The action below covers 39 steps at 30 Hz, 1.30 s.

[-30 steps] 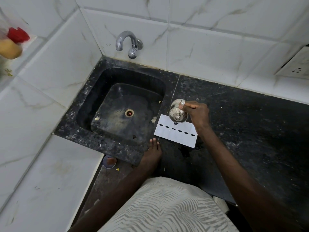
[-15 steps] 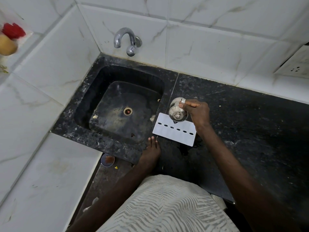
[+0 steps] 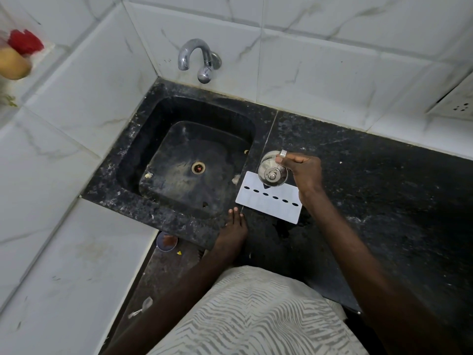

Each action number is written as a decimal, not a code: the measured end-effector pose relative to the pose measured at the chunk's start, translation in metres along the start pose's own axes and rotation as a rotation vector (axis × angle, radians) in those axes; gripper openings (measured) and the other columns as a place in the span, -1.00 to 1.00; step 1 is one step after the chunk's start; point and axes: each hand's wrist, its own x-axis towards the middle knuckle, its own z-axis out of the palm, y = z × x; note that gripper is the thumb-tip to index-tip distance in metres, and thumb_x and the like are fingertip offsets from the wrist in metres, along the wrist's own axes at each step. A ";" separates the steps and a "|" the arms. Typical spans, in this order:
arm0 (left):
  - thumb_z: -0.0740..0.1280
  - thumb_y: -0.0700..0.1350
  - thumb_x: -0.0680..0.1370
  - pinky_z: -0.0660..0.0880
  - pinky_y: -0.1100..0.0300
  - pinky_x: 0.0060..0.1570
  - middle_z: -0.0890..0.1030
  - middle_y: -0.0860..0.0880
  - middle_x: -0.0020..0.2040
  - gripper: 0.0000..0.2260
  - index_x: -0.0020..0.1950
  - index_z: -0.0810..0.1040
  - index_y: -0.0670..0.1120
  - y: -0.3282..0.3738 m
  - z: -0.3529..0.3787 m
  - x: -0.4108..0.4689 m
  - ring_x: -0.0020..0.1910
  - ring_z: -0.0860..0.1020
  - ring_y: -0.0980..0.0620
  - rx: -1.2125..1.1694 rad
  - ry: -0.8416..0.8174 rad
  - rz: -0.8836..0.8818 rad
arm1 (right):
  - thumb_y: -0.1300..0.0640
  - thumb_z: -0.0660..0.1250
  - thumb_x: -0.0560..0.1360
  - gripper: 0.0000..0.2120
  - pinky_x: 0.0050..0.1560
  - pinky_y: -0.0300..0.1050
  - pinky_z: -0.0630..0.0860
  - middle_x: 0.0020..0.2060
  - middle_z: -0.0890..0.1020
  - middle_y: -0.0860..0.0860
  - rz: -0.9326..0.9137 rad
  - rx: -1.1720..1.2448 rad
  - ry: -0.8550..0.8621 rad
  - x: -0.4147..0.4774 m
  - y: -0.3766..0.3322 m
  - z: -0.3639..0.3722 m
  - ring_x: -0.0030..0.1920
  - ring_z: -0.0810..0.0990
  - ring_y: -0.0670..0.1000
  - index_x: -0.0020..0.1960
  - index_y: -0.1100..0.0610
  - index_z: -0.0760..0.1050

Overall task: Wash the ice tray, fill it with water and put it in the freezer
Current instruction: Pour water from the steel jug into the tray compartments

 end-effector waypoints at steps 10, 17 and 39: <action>0.05 -0.47 0.64 0.43 -0.25 0.38 -0.12 -0.43 0.62 -0.43 0.63 -0.06 -0.39 0.003 -0.002 -0.001 0.63 -0.05 -0.40 0.021 0.010 -0.006 | 0.25 0.64 0.37 -0.76 0.08 0.00 0.70 -0.09 0.75 -0.04 -0.128 -0.137 -0.039 -0.004 0.006 0.014 -0.09 0.73 -0.10 0.02 0.23 0.75; 0.03 -0.46 0.64 0.40 -0.25 0.39 -0.12 -0.43 0.62 -0.44 0.63 -0.07 -0.39 0.004 0.000 0.000 0.63 -0.07 -0.41 0.017 0.005 -0.015 | 0.23 0.65 0.36 -0.78 0.10 0.07 0.69 -0.07 0.76 -0.01 -0.174 -0.176 -0.039 0.000 0.011 0.025 -0.03 0.74 -0.03 -0.01 0.19 0.76; 0.04 -0.48 0.64 0.41 -0.25 0.39 -0.14 -0.42 0.62 -0.43 0.63 -0.09 -0.39 0.005 -0.001 0.001 0.63 -0.09 -0.40 0.020 -0.006 -0.019 | 0.19 0.66 0.35 -0.78 0.11 0.09 0.68 -0.08 0.76 -0.05 -0.139 -0.189 -0.044 0.005 0.008 0.039 -0.04 0.74 -0.03 -0.02 0.13 0.77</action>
